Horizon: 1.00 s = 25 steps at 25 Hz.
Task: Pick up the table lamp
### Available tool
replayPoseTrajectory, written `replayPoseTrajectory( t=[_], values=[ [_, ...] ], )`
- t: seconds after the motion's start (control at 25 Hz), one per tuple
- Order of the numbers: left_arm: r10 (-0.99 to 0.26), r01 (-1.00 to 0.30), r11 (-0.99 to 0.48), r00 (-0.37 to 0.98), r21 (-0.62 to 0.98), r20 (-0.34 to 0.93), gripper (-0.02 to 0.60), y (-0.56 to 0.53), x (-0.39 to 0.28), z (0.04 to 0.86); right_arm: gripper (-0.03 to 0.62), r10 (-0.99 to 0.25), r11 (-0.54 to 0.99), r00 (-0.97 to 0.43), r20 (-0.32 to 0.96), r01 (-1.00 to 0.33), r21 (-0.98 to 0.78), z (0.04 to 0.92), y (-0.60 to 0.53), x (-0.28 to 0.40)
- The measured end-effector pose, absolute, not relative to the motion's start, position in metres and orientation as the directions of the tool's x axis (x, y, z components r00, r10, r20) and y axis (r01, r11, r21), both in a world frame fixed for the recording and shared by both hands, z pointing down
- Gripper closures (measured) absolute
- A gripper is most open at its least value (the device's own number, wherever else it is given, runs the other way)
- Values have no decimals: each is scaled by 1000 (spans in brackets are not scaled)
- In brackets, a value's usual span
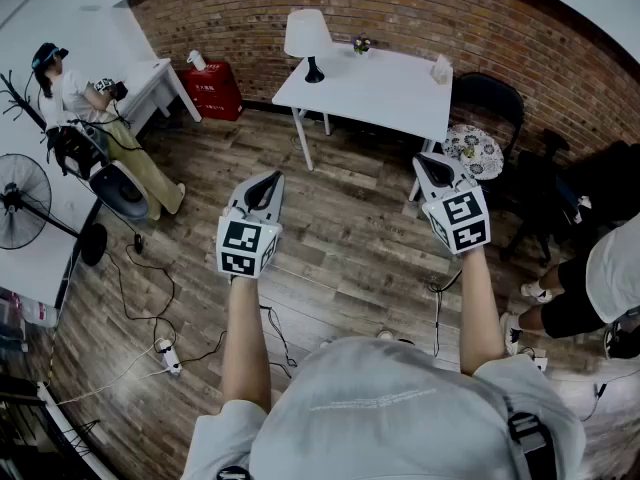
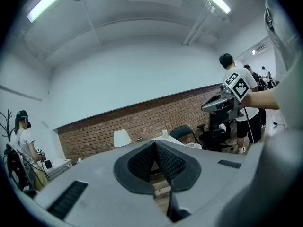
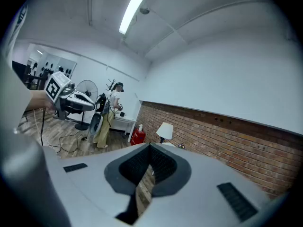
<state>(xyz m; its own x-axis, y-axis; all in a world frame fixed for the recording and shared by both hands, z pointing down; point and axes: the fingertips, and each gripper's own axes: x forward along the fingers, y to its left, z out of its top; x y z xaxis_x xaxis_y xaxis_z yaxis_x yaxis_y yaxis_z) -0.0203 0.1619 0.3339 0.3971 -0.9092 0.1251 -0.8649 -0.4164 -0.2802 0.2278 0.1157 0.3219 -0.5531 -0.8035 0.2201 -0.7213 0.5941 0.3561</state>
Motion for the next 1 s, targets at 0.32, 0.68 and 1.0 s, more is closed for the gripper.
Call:
replayPoseTrajectory(
  t=[0.32, 0.68, 1.0],
  values=[
    [-917, -872, -398, 387, -286, 97, 570, 159, -14, 332, 593, -803, 594, -566, 185, -734, 329, 318, 110, 239],
    [-922, -889, -384, 358, -250, 145, 569, 154, 6, 344, 593, -726, 687, -649, 228, -672, 276, 329, 102, 249],
    [-935, -903, -348, 317, -251, 157, 569, 143, 33, 350, 576, -721, 691, -654, 227, -657, 301, 336, 84, 280]
  ],
)
